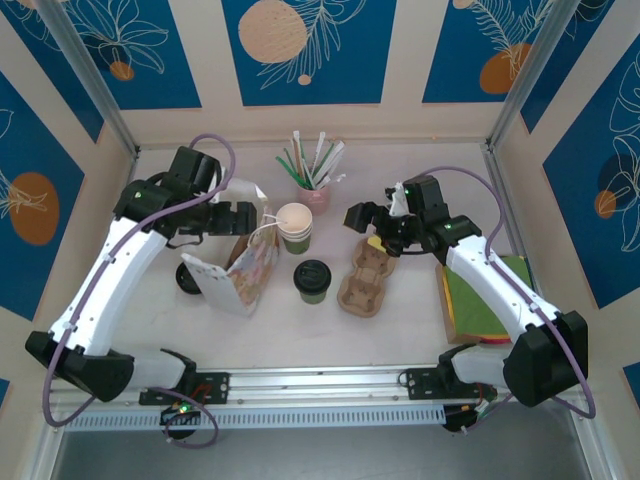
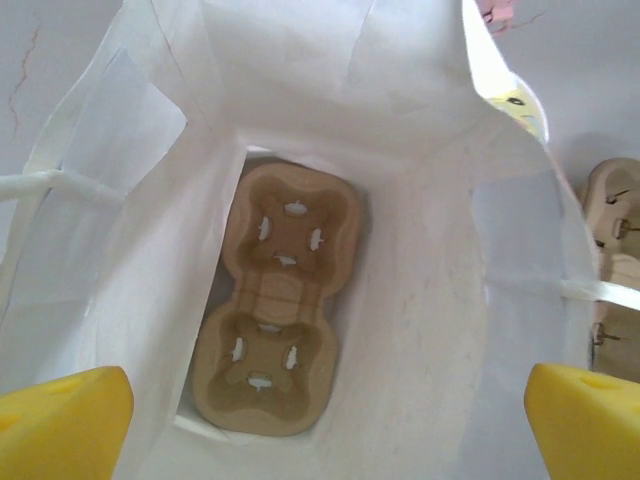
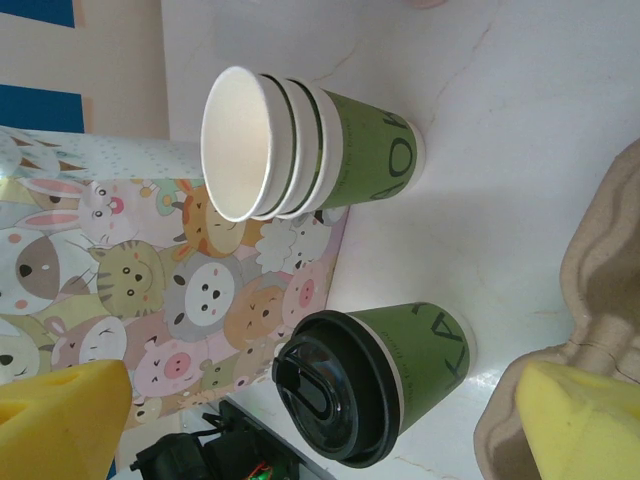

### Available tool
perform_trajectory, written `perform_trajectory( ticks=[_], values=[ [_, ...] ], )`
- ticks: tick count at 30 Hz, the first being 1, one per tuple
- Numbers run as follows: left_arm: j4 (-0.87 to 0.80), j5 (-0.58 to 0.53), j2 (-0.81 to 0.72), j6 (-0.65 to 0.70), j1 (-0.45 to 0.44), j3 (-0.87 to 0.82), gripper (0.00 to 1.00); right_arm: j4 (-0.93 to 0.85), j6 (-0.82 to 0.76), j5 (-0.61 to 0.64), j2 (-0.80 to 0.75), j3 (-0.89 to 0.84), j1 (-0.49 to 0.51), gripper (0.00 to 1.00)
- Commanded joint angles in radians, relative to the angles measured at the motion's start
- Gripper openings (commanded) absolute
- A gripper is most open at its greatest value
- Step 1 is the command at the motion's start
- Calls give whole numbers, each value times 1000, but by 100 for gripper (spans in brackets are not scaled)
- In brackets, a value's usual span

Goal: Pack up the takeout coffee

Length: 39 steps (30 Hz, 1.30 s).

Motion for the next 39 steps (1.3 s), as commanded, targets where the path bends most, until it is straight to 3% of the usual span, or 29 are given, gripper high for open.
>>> perform_trajectory(
  ticks=[1, 11, 19, 23, 39],
  values=[
    [9, 50, -35, -14, -8, 27, 97, -20, -23, 4, 0, 33, 3, 99],
    [32, 127, -60, 19, -42, 2, 83, -26, -27, 3, 6, 34, 2, 99],
    [72, 90, 23, 28, -101, 22, 75, -25, -21, 5, 0, 21, 2, 99],
    [117, 10, 69, -23, -99, 44, 75, -21, -18, 6, -8, 11, 3, 99],
    [210, 39, 246, -103, -104, 131, 71, -26, -14, 16, -39, -19, -7, 99]
  ],
)
